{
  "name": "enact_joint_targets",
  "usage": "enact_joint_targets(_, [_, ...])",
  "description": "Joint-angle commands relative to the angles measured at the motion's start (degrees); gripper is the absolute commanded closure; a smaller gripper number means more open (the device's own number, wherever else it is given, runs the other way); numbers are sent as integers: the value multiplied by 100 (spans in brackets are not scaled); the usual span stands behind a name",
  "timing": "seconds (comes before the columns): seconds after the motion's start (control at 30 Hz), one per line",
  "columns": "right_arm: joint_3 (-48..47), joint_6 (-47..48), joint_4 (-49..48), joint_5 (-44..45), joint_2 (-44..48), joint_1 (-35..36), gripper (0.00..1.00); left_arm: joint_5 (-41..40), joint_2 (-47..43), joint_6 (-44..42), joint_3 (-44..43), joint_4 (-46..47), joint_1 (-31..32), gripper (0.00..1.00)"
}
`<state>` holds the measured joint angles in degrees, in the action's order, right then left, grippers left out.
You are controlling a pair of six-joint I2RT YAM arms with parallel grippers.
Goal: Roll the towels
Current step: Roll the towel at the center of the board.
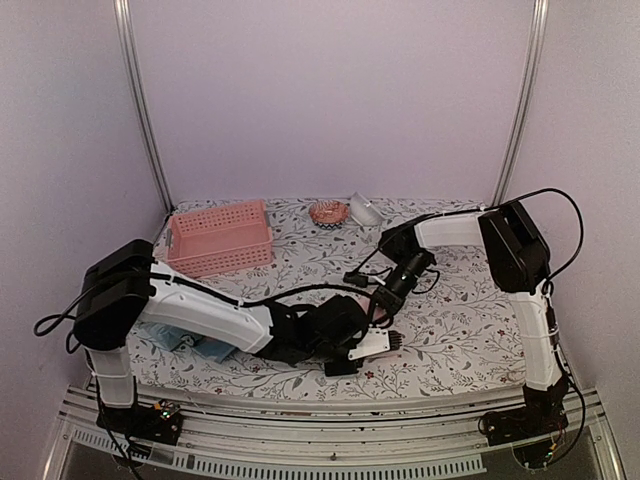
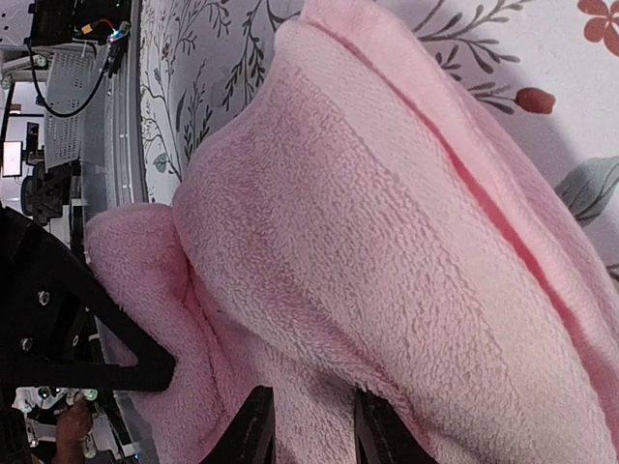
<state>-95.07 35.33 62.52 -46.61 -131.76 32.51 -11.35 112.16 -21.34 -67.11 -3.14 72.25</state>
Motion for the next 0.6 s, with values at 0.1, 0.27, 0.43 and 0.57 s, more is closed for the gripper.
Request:
enact_joint_targets(0.1, [28, 85, -225, 0, 442, -86, 69, 1622, 603, 858, -572, -748, -337, 86])
enact_joint_targets(0.27, [434, 262, -452, -85, 1761, -468, 65, 1914, 663, 1472, -565, -820, -682, 87])
enact_joint_targets(0.43, [1666, 298, -1250, 140, 3006, -746, 63, 2687, 497, 2256, -273, -577, -1046, 90])
enact_joint_targets(0.57, [2837, 927, -1810, 85, 3912, -711, 57, 3422, 635, 2941, -292, -532, -1399, 92])
